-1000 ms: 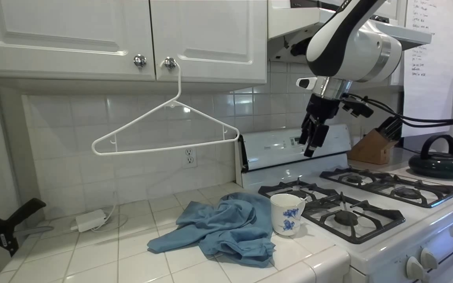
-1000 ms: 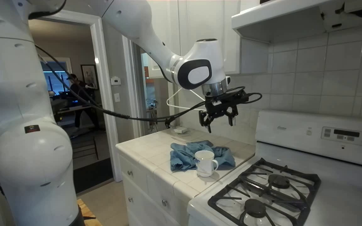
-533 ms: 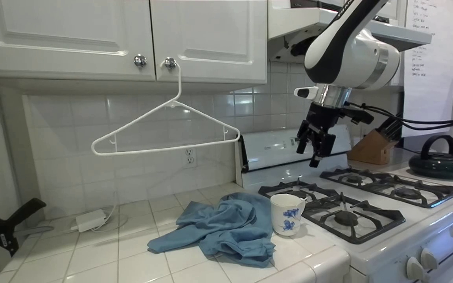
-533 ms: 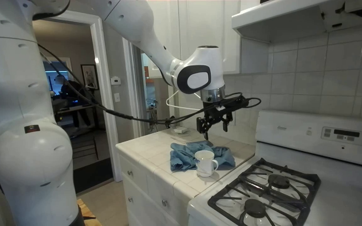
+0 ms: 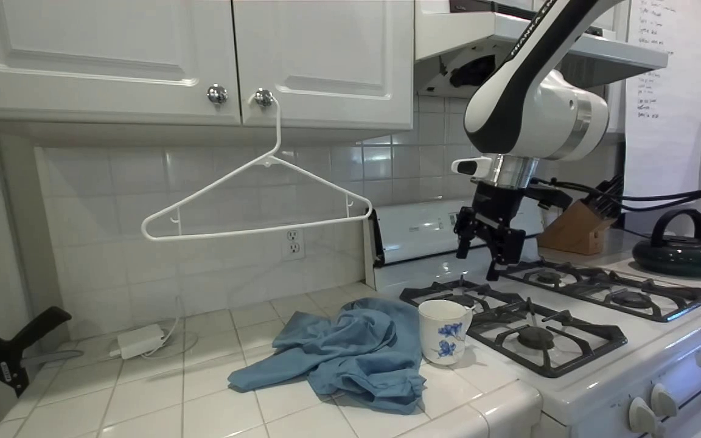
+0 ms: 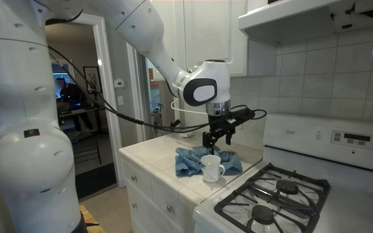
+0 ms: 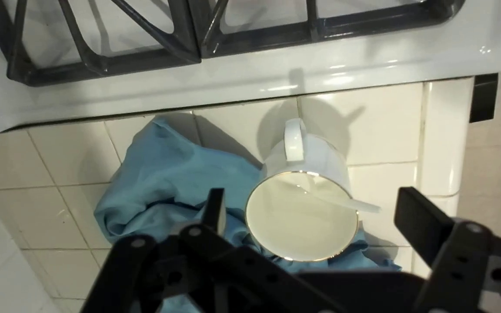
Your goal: Move the mug to the left then remove the coat hanger from the knob
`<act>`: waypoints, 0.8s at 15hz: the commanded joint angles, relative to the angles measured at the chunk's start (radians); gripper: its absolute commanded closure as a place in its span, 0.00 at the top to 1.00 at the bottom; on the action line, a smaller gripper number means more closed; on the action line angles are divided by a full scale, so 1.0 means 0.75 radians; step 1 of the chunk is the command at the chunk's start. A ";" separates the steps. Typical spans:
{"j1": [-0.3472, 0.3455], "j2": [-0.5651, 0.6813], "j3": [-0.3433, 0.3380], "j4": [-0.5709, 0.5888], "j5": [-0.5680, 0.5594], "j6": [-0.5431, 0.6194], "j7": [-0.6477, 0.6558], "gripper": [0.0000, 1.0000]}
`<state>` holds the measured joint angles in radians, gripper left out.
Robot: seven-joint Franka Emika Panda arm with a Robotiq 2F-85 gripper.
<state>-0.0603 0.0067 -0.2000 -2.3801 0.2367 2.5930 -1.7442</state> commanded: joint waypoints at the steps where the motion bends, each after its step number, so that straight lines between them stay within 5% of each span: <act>1: -0.042 0.063 0.048 -0.009 0.043 0.076 -0.144 1.00; 8: -0.113 0.183 0.147 0.022 0.126 0.159 -0.370 1.00; 12: -0.115 0.150 0.147 0.003 0.052 0.126 -0.277 1.00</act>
<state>-0.1246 0.1206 -0.1118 -2.3780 0.2838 2.6885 -1.9592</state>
